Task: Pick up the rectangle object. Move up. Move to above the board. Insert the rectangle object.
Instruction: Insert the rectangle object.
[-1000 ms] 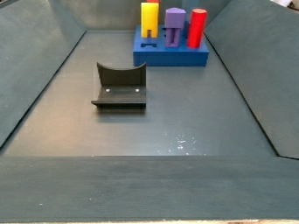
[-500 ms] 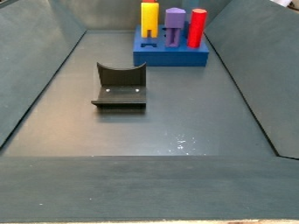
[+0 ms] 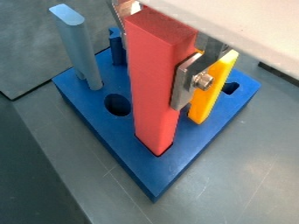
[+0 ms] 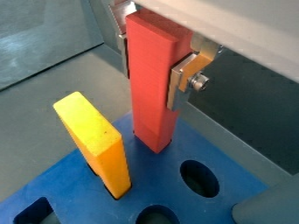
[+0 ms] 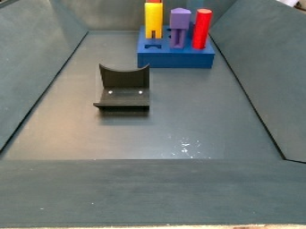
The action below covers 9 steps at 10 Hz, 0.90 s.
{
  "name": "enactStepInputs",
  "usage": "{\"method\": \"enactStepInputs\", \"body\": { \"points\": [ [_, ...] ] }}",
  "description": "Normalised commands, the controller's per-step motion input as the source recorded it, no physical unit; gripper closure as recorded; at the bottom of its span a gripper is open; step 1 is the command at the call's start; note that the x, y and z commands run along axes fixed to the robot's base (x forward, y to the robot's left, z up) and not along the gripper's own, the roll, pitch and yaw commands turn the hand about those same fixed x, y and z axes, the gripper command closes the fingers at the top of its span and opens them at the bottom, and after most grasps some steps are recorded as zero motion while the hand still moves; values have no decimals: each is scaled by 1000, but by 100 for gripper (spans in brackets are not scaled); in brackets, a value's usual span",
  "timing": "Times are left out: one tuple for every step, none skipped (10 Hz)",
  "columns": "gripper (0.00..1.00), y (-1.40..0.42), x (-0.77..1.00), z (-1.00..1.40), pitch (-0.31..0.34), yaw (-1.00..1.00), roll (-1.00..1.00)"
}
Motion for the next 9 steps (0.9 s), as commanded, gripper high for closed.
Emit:
{"method": "enactStepInputs", "body": {
  "points": [
    [100, -77, 209, -434, 0, 0, 24],
    [100, -83, 260, -569, 0, -37, 56],
    [100, -151, 229, -709, 0, -114, 109],
    [100, -171, 166, -751, 0, -137, 106],
    [100, -111, 74, -600, 0, -129, 103],
    [100, -51, 69, -431, 0, -111, 29],
    [100, -51, 37, -260, 0, -94, 0],
    [100, 0, 0, 0, 0, -17, 0],
    [100, 0, 0, 0, 0, 0, 0]
  ]
}}
